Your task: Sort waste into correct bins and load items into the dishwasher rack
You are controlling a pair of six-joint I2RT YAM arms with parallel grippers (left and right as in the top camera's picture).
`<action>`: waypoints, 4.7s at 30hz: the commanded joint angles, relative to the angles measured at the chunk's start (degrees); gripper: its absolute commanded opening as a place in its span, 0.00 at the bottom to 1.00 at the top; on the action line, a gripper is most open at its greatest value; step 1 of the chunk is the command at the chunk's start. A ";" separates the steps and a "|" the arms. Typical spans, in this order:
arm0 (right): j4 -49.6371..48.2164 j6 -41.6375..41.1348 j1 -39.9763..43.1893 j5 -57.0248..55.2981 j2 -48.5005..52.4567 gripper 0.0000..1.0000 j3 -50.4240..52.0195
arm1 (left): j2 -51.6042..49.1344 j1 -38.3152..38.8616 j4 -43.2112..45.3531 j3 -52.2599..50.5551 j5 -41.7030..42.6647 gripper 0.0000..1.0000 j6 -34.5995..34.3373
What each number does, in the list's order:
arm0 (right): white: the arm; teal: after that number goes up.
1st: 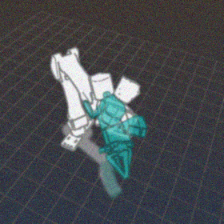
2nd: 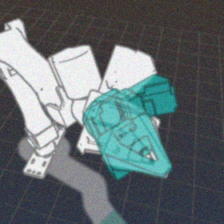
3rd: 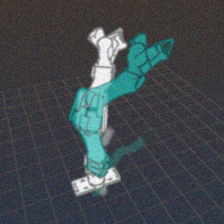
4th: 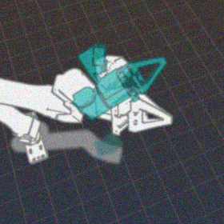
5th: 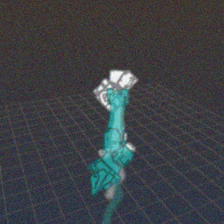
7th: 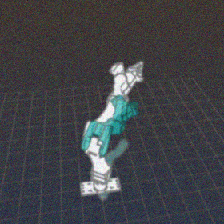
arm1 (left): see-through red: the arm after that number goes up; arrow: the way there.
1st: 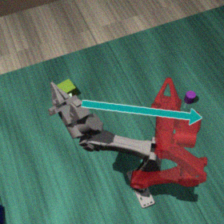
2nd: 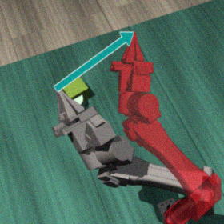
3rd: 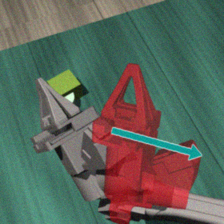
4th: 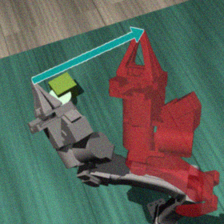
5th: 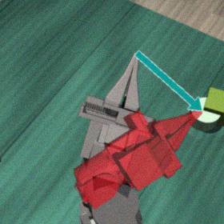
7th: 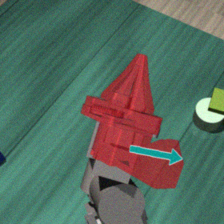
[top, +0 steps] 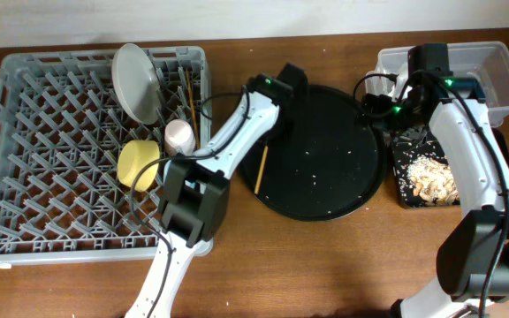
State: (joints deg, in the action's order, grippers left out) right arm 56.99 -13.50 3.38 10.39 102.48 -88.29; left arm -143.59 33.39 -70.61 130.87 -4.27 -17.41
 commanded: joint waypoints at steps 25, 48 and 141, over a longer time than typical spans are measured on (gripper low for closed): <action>-1.25 -0.02 -0.07 0.00 0.15 0.95 -0.55 | 1.66 -19.58 -18.12 20.76 -2.82 0.56 1.88; 16.72 6.32 -0.02 0.28 -48.70 0.98 -0.52 | 16.00 -19.52 -25.77 30.75 -2.60 0.99 3.37; -53.37 13.29 -0.72 -1.64 -102.27 0.99 87.97 | 143.29 -32.44 66.03 -130.33 6.99 0.99 33.77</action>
State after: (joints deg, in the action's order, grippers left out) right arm 3.53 -0.16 2.96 9.06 0.58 -0.78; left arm -0.82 1.15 -4.56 0.97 3.16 15.70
